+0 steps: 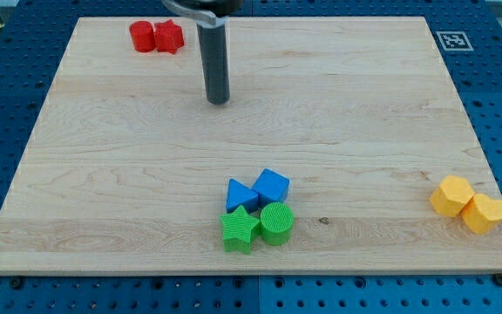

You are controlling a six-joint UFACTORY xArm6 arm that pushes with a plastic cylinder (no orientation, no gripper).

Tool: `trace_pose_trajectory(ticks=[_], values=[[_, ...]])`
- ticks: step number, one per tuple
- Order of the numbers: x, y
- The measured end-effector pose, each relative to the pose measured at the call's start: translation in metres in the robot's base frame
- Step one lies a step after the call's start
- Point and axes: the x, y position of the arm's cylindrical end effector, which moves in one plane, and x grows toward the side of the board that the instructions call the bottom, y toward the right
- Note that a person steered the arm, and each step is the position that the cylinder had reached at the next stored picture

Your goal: Point your arm at bottom right

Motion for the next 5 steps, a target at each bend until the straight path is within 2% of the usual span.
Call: trace_pose_trajectory(ticks=[1, 3, 4, 5], values=[[0.005, 0.073], [0.02, 0.265], [0.04, 0.297], [0.04, 0.297]])
